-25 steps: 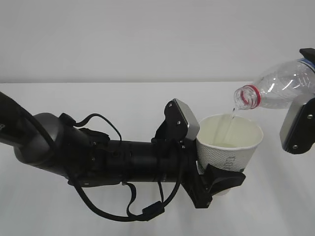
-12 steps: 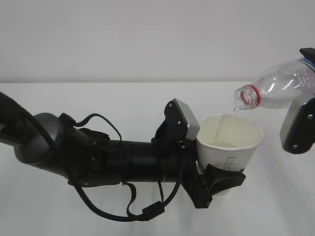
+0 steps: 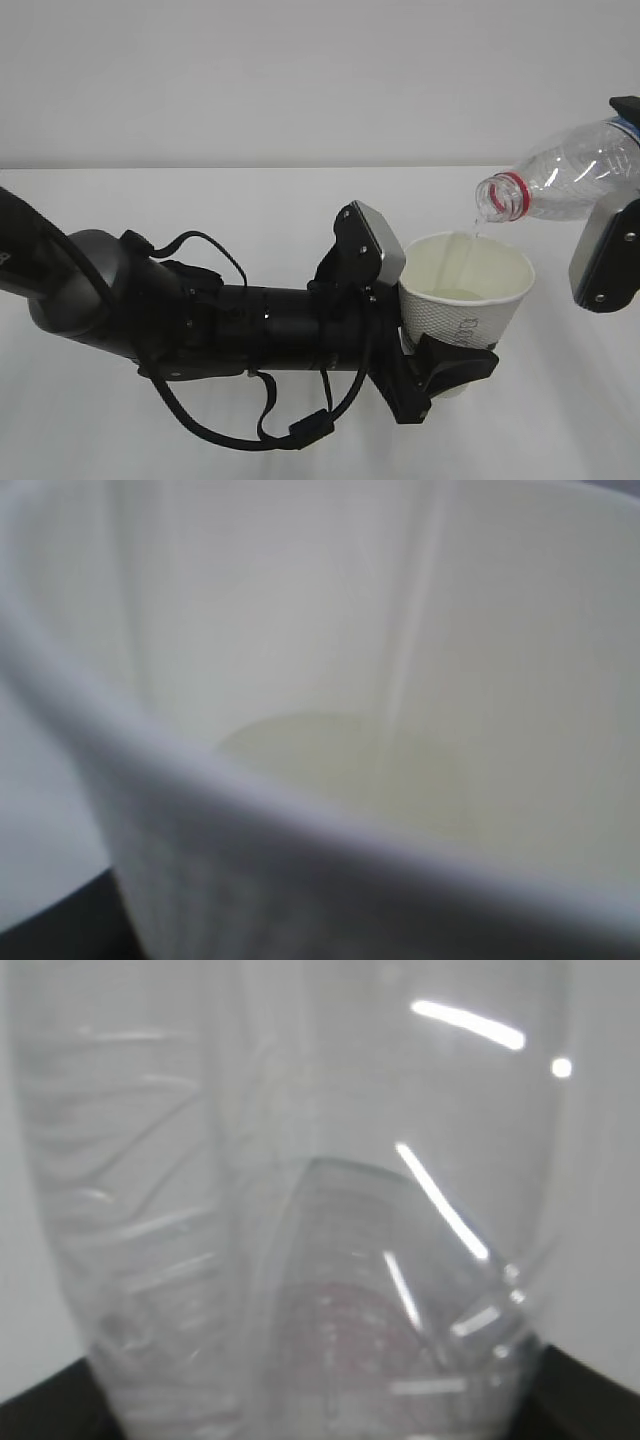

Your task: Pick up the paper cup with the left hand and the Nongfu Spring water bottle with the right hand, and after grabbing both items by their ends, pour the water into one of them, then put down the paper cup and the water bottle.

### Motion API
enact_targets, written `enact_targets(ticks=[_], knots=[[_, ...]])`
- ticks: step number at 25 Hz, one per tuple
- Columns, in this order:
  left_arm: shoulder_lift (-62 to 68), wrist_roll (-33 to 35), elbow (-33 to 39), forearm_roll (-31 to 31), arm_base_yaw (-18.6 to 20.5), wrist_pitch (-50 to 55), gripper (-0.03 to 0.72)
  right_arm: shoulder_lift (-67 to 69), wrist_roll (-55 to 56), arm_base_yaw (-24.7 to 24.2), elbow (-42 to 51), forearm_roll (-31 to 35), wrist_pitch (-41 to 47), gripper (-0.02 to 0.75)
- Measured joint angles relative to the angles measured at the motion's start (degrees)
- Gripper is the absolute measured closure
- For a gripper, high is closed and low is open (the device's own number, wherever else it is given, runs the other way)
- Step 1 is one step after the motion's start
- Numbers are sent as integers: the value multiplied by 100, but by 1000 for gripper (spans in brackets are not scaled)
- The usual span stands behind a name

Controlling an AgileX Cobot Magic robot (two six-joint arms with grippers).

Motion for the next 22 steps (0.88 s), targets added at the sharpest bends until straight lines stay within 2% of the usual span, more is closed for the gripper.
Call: enact_targets(ticks=[22], knots=[[0,0,0,0,0,-38,196,0,-13,0,0,0,-21,244]])
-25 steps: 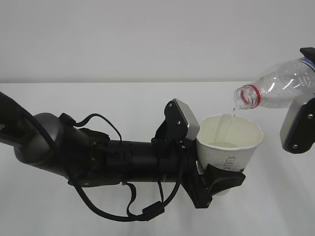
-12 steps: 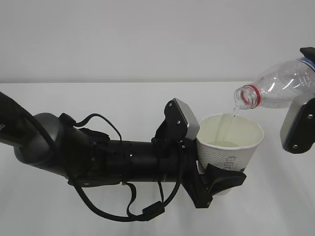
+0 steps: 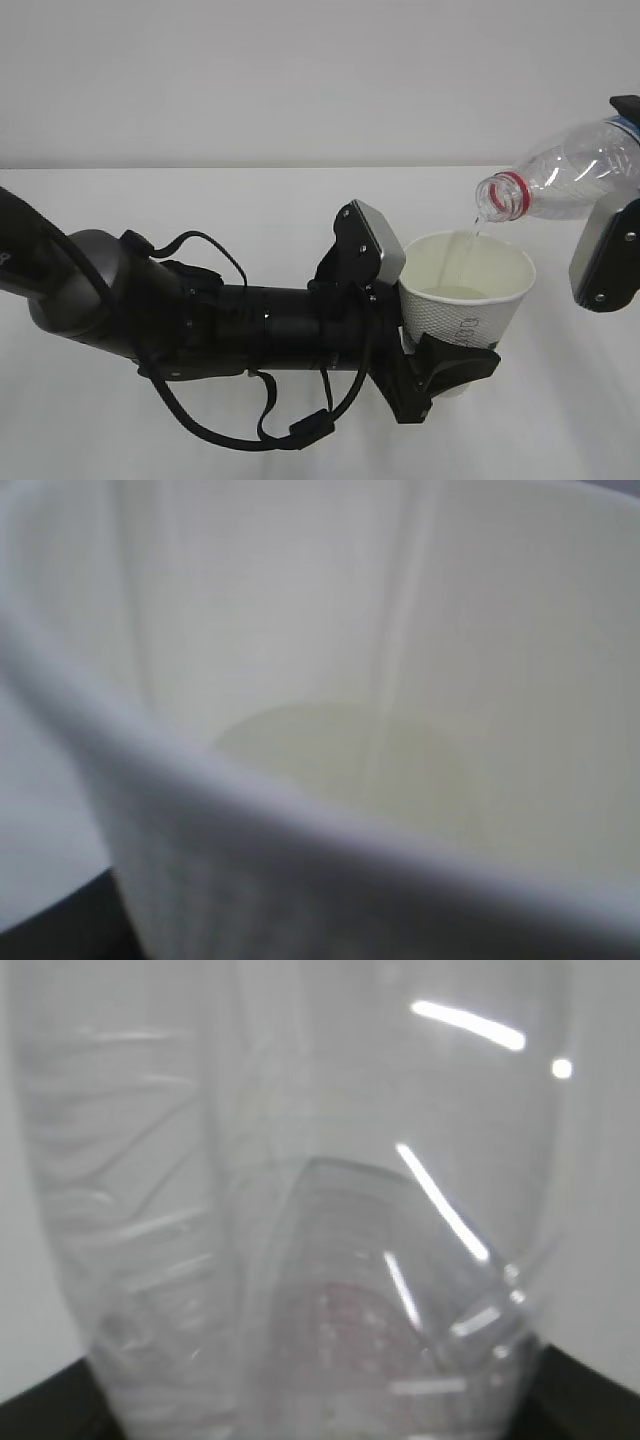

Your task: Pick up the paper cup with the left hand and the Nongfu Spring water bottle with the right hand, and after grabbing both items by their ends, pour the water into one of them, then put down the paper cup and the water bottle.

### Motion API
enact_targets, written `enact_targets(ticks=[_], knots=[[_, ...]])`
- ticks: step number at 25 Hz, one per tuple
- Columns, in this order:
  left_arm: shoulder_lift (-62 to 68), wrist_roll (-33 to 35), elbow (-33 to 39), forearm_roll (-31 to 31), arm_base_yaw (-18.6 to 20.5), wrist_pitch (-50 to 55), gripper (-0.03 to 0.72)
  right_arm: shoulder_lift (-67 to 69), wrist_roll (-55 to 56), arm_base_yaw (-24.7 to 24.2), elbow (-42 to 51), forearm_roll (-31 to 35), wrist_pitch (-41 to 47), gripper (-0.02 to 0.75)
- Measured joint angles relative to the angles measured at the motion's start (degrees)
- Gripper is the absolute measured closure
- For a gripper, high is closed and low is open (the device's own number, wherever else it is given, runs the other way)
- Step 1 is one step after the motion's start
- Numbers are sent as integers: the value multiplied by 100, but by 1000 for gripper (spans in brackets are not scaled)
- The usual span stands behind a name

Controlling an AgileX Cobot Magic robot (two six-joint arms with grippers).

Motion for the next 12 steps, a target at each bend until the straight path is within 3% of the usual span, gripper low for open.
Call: enact_targets(ticks=[12], knots=[[0,0,0,0,0,0,196,0,0,0,0,0,-12,244]])
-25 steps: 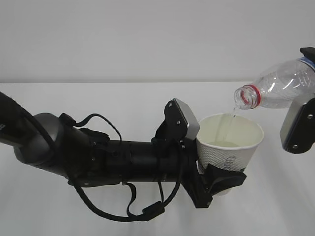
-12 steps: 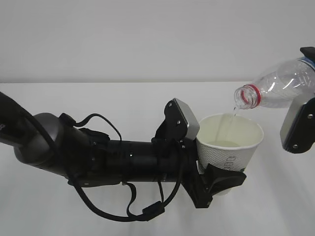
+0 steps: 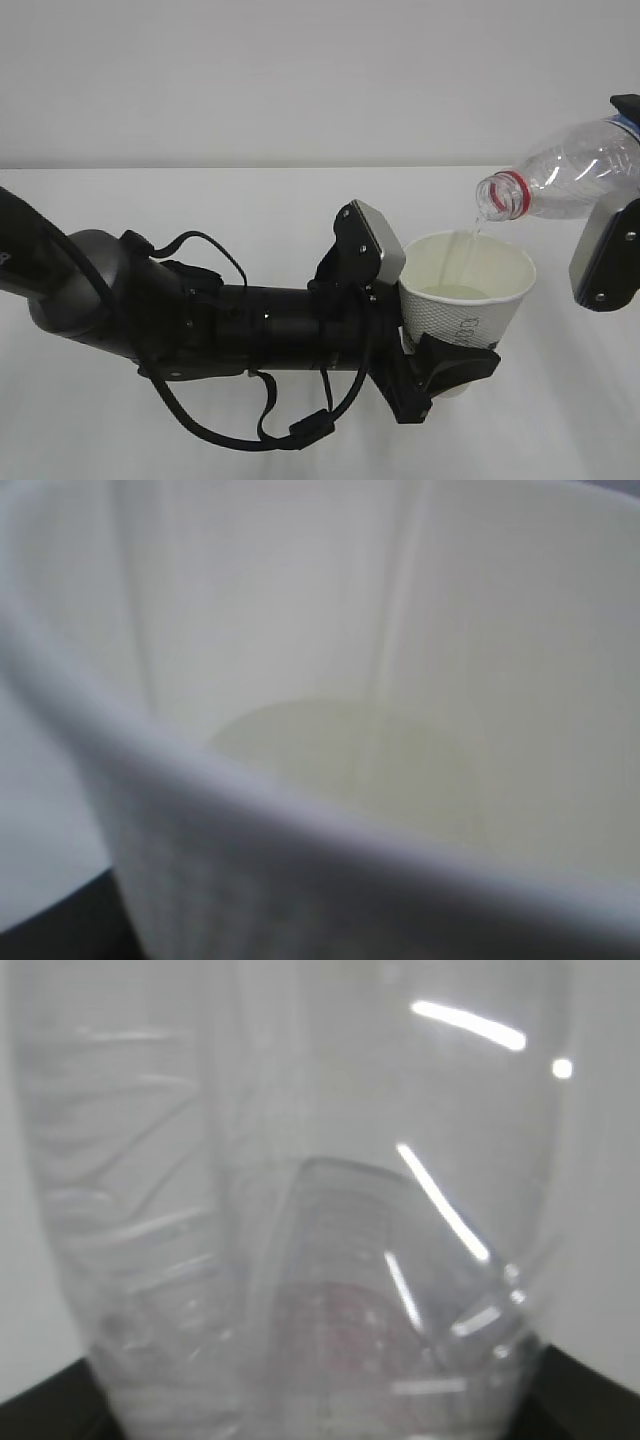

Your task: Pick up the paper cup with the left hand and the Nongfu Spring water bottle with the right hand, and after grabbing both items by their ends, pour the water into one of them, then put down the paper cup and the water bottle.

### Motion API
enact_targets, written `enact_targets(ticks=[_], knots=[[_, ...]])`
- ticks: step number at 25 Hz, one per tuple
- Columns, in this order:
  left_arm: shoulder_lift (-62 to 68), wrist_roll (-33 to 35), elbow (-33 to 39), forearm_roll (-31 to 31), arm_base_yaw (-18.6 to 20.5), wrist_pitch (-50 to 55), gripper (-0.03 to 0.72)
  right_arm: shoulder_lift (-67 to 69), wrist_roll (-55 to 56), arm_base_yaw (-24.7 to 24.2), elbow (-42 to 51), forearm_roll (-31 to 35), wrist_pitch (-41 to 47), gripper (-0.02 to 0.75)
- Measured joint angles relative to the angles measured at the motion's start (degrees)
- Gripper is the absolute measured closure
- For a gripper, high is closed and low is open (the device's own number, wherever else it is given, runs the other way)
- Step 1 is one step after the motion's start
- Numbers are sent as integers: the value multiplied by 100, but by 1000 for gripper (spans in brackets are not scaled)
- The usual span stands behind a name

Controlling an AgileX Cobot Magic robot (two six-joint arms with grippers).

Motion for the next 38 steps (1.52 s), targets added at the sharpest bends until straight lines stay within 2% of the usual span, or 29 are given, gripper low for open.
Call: enact_targets(ticks=[38], knots=[[0,0,0,0,0,0,196,0,-107,0,0,0,-12,244]])
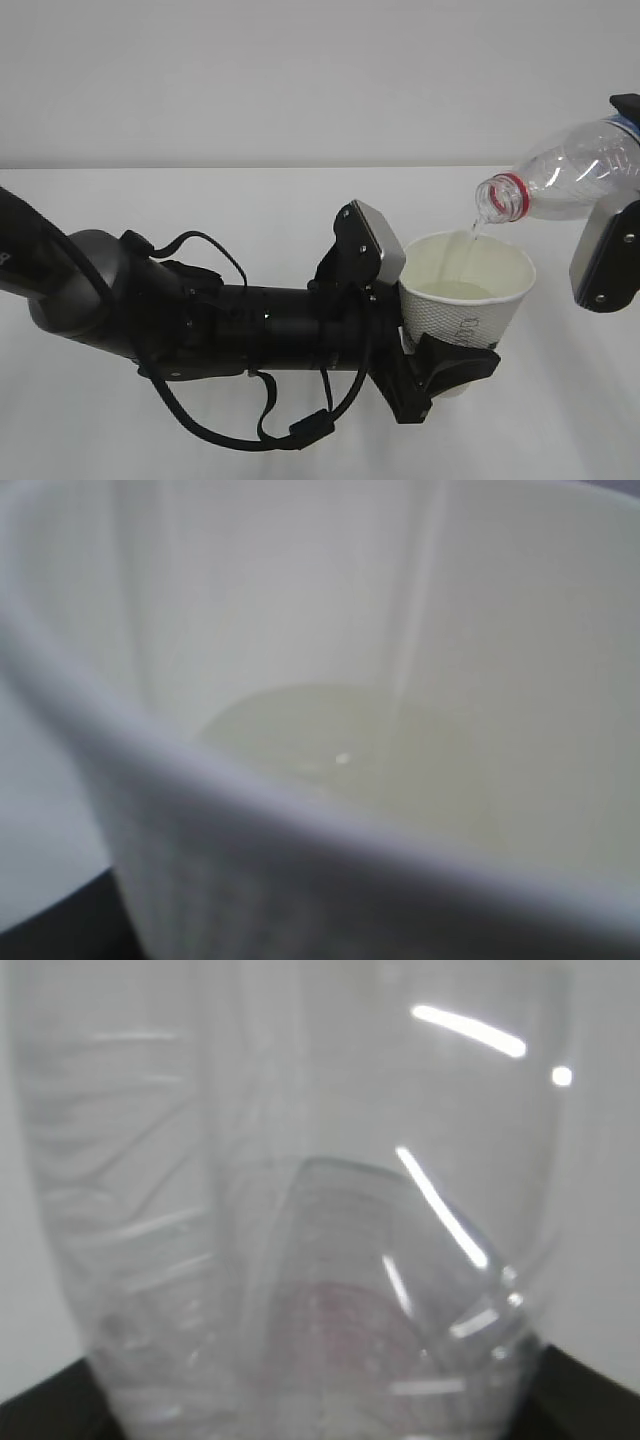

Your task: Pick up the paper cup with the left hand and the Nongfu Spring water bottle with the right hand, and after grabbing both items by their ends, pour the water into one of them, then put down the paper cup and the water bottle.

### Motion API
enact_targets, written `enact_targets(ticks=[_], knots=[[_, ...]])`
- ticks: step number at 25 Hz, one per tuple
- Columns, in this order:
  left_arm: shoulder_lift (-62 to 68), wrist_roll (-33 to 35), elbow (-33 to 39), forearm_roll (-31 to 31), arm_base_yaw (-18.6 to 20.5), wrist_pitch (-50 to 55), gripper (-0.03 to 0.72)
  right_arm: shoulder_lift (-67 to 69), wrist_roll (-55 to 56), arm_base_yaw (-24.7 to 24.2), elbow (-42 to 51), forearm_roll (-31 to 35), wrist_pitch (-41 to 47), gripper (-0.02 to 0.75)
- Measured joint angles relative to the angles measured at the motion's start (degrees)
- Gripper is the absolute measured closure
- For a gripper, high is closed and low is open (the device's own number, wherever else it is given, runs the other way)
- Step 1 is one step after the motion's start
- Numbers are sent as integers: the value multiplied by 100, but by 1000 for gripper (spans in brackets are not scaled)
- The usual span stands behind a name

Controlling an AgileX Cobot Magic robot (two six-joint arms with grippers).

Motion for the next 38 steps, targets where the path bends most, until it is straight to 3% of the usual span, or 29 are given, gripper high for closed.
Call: enact_targets(ticks=[38], knots=[[0,0,0,0,0,0,196,0,-54,0,0,0,-36,244]])
